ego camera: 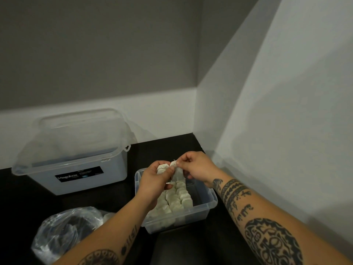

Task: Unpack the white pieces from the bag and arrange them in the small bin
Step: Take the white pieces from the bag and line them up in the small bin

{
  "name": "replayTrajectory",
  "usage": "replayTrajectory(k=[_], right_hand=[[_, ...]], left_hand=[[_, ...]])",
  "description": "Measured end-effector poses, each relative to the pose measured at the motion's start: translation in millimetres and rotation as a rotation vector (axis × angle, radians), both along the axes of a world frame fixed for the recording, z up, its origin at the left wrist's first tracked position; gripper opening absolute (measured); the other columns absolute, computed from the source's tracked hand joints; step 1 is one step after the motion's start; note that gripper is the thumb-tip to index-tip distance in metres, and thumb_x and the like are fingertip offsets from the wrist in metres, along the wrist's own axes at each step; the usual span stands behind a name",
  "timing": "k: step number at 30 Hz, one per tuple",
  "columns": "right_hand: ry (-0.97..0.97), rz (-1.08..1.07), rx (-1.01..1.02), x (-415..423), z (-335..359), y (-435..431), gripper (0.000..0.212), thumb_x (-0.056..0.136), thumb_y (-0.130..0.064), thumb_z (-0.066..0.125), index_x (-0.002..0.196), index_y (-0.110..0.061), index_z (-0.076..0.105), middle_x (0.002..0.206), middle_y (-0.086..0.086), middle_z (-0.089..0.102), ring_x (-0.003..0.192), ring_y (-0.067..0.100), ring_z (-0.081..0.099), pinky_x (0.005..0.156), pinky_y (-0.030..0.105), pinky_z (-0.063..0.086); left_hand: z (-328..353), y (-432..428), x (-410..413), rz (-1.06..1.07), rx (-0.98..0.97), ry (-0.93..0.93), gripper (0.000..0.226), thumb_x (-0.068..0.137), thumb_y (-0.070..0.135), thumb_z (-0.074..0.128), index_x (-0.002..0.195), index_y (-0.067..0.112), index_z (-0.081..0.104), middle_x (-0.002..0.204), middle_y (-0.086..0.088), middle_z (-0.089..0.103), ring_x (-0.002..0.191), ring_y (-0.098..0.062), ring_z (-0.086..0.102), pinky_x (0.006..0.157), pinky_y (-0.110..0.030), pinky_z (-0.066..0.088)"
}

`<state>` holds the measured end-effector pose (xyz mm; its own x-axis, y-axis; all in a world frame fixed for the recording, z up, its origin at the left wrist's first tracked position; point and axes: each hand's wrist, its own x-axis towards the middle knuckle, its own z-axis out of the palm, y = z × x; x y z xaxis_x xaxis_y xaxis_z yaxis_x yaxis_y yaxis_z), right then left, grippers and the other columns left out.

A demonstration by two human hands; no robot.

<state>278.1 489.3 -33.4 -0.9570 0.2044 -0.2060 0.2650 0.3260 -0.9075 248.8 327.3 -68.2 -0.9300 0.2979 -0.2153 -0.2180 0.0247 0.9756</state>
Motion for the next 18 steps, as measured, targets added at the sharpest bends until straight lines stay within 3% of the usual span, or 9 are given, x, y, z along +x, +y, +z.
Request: replayTrajectory(k=[7,11,16,18], right_hand=[[-0.032,0.05,0.084,5,-3,5,0.001,0.095,-0.021,0.071,0.095,-0.021,0.071,0.087,0.001,0.074,0.076,0.011,0.069,0.067,0.023,0.058],[-0.119,0.095,0.293,5,-8,8,0.001,0.095,-0.023,0.068,0.095,-0.024,0.069,0.091,-0.001,0.073,0.084,0.016,0.072,0.083,0.036,0.062],[-0.449,0.373,0.736,0,-25,-3,0.026,0.091,-0.006,0.067,0.115,-0.013,0.07,0.101,0.005,0.075,0.09,0.02,0.073,0.086,0.037,0.062],[-0.52,0.389,0.811,-2,-36,-9,0.032,0.088,-0.002,0.068,0.118,-0.01,0.069,0.103,0.006,0.074,0.092,0.02,0.071,0.085,0.034,0.061]], left_hand=[[0,-3,1,-0.015,-0.021,-0.038,0.013,0.098,0.021,0.068,0.11,0.018,0.069,0.108,-0.014,0.074,0.102,-0.032,0.073,0.078,-0.04,0.06],[1,-7,-1,0.087,-0.018,-0.059,0.014,0.102,0.02,0.059,0.114,0.02,0.066,0.106,-0.009,0.072,0.093,-0.024,0.071,0.069,-0.032,0.058],[1,-8,-1,0.132,0.006,-0.063,0.014,0.104,0.022,0.057,0.115,0.021,0.065,0.104,-0.007,0.071,0.088,-0.02,0.069,0.064,-0.029,0.056],[1,-7,-1,0.131,0.011,-0.066,0.014,0.104,0.023,0.057,0.115,0.021,0.066,0.105,-0.008,0.071,0.087,-0.02,0.069,0.063,-0.029,0.056]])
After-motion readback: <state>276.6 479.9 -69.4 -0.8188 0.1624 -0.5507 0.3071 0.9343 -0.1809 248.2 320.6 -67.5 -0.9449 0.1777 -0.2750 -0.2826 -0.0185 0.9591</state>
